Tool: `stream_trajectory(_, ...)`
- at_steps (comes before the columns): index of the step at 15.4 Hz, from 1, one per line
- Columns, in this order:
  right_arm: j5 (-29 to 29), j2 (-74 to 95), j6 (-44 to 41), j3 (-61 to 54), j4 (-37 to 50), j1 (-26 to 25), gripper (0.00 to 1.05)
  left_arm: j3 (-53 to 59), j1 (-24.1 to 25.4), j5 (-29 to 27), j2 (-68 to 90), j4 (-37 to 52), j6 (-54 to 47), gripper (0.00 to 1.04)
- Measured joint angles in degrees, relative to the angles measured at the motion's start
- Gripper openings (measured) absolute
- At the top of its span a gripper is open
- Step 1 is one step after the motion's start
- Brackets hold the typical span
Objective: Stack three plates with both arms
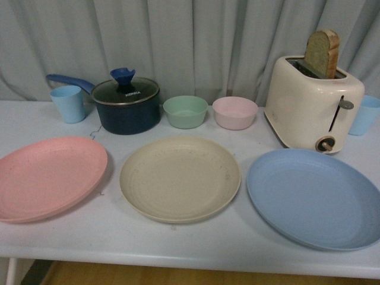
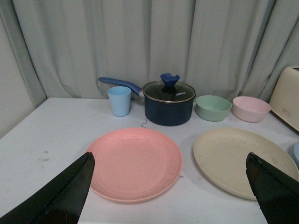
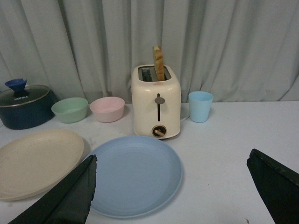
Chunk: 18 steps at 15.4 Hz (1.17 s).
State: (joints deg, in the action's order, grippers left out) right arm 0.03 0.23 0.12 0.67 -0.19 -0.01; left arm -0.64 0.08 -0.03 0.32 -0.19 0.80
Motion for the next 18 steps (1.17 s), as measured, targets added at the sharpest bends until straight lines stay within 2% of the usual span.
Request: stream_trajectory(18, 0.0, 0.0, 0.0, 0.0, 0.0, 0.0, 0.98, 0.0, 0.0, 0.0, 0.0, 0.0, 0.0, 0.98)
